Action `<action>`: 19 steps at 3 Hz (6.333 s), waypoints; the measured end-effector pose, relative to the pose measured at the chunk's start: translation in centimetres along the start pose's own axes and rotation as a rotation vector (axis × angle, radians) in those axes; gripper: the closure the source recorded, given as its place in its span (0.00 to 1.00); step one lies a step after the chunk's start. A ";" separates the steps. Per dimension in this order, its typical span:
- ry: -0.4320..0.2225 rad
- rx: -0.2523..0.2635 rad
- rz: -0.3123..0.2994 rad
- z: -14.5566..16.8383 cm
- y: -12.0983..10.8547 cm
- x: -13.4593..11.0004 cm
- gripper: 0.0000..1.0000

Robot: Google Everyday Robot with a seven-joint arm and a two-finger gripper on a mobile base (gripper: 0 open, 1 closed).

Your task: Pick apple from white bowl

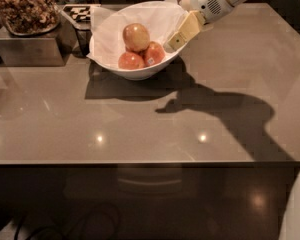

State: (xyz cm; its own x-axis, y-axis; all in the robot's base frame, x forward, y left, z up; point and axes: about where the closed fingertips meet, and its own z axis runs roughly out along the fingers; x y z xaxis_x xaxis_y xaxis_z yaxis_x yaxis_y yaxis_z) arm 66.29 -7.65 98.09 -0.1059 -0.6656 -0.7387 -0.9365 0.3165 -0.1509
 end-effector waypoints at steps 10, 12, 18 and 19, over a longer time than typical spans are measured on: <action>0.015 -0.094 0.088 10.7 -4.3 -0.9 0.19; 0.037 -0.133 0.088 12.2 -4.0 -2.2 0.19; -0.028 -0.129 0.118 11.9 -5.7 -2.2 1.00; -0.108 -0.111 0.109 8.8 -5.5 -2.2 1.00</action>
Offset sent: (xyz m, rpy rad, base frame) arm 0.0462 0.0517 -0.0028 -0.0616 0.0284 0.0583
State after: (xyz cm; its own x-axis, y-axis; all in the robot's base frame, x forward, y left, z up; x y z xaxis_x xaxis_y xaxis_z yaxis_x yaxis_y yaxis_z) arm 74.62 -1.94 94.80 -0.1776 -0.5534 -0.8138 -0.9534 0.3017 0.0029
